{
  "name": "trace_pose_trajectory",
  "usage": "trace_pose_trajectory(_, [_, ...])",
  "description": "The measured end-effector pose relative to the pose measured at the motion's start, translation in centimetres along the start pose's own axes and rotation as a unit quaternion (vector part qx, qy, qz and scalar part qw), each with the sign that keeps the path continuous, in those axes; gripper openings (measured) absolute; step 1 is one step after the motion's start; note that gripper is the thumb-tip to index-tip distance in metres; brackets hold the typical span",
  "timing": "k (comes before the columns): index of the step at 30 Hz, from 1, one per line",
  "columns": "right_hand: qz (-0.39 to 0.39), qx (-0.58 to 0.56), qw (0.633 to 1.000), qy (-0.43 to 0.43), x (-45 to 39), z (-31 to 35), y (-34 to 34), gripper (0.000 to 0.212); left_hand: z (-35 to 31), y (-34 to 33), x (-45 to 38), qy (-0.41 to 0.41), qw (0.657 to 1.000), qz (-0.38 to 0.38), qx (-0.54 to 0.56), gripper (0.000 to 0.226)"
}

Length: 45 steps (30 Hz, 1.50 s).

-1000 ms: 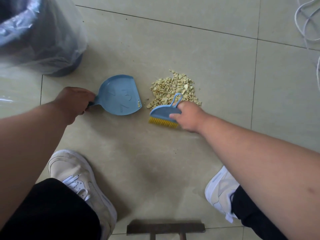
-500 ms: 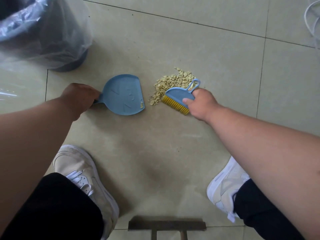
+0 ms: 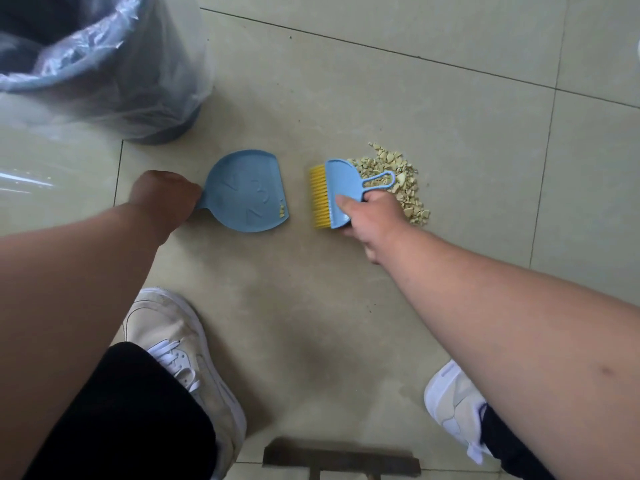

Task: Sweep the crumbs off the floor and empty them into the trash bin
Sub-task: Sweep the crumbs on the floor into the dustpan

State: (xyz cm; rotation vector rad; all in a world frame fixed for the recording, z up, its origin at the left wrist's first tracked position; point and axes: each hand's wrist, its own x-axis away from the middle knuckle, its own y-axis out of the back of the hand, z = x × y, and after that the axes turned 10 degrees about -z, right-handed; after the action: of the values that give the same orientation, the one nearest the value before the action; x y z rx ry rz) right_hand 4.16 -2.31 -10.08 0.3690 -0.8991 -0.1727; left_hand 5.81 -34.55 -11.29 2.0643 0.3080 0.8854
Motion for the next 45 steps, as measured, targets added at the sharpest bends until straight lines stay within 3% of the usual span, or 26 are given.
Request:
trace_pose_trajectory(1, [0.002,-0.01,1.0,-0.011,0.2,-0.2,-0.8,0.027,-0.2,-0.2,0.0,0.047,0.997,-0.011,0.067,0.008])
trace_pose_trajectory(3, [0.005,-0.018,1.0,-0.022,0.5,-0.4,-1.9,0.026,-0.2,-0.4,-0.2,0.075,0.993,-0.013,0.085,0.011])
trace_pose_trajectory(5, [0.005,-0.009,1.0,-0.021,0.3,-0.5,-2.3,0.026,-0.3,-0.6,-0.1,0.066,0.995,0.006,0.07,0.019])
trace_pose_trajectory(11, [-0.03,0.025,0.999,-0.003,-1.7,-0.7,0.4,0.031,-0.7,-0.7,0.3,0.067,0.995,0.018,0.077,0.014])
trace_pose_trajectory(17, [-0.086,0.005,0.996,-0.008,-3.4,0.0,4.1,0.025,-1.5,-0.9,0.7,0.067,0.994,0.025,0.086,0.016])
trace_pose_trajectory(19, [-0.08,-0.022,0.996,-0.016,-3.2,0.4,4.5,0.013,-1.7,-0.9,0.7,0.06,0.994,0.025,0.083,0.018])
trace_pose_trajectory(28, [-0.042,-0.124,0.991,-0.022,-3.0,2.5,0.9,0.005,-2.1,-1.3,0.6,0.029,0.995,0.003,0.09,0.023])
trace_pose_trajectory(31, [-0.072,-0.103,0.992,-0.021,-3.4,4.0,-0.9,0.021,-2.3,-1.5,0.9,0.032,0.994,0.006,0.101,0.022])
trace_pose_trajectory(35, [-0.102,-0.058,0.993,-0.023,-3.6,4.8,-1.8,0.02,-2.6,-1.6,1.2,0.042,0.992,0.009,0.116,0.019])
trace_pose_trajectory(45, [-0.144,-0.071,0.986,-0.044,-4.6,1.7,2.5,0.011,-3.7,-0.7,0.8,0.041,0.989,-0.01,0.139,0.017])
